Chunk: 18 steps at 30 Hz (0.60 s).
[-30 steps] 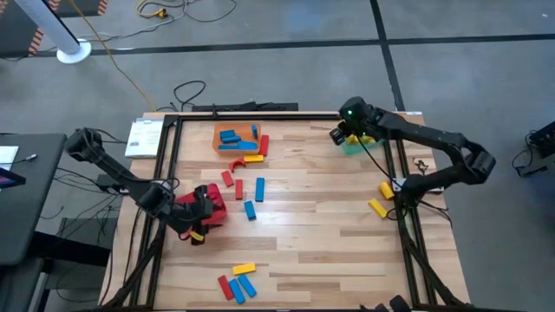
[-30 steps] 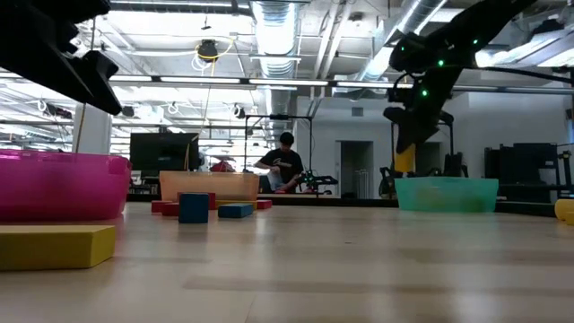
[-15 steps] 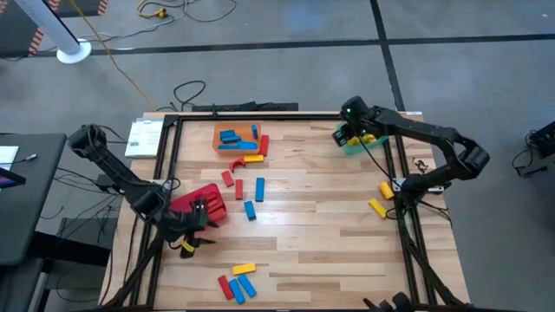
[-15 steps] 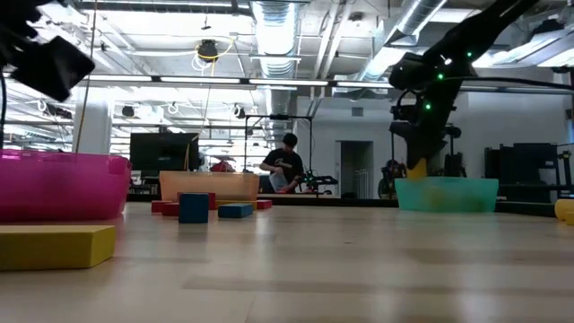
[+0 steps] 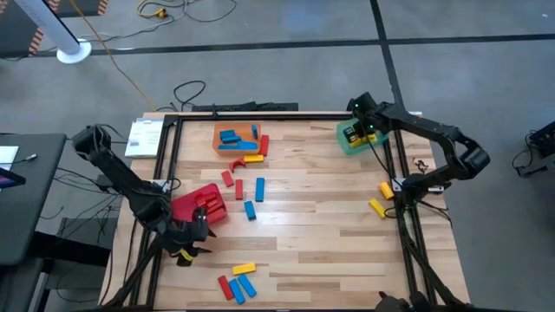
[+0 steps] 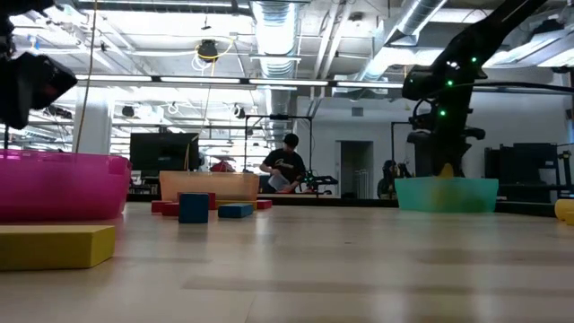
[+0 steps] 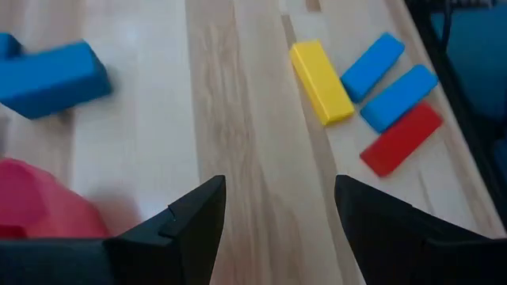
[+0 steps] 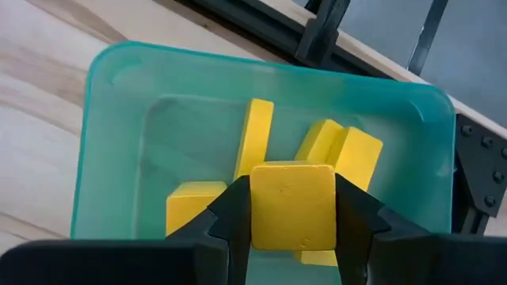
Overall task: Sort blocks
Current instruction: Put the yellow block into the green bin, then put the red block into the red bin
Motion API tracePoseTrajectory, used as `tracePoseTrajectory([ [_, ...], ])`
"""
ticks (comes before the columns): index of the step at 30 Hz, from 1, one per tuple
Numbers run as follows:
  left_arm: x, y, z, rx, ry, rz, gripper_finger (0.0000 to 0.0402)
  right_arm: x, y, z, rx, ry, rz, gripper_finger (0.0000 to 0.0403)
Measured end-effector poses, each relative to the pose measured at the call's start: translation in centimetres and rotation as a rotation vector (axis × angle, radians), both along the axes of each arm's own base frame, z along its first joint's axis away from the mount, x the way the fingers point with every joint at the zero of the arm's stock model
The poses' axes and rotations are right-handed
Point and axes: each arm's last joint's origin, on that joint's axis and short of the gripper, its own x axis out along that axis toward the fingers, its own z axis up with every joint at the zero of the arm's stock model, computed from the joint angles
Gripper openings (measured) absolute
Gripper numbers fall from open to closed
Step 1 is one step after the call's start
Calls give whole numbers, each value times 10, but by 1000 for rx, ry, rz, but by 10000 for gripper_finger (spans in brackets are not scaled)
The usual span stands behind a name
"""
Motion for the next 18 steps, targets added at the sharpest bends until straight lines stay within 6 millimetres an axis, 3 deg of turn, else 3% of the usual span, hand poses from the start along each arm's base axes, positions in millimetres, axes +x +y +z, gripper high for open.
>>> tracePoseTrajectory([
  [5,7,-9,-8,-11,20,-60,233,0,1,-1,23,1,12,154],
  [14,15,-19,-6,-46,-62,-126,233,-2,4,-1,50,4,11,238],
  [18,18,-22,-1,-45,-138,-170,233,1,8,2,51,-18,28,255],
])
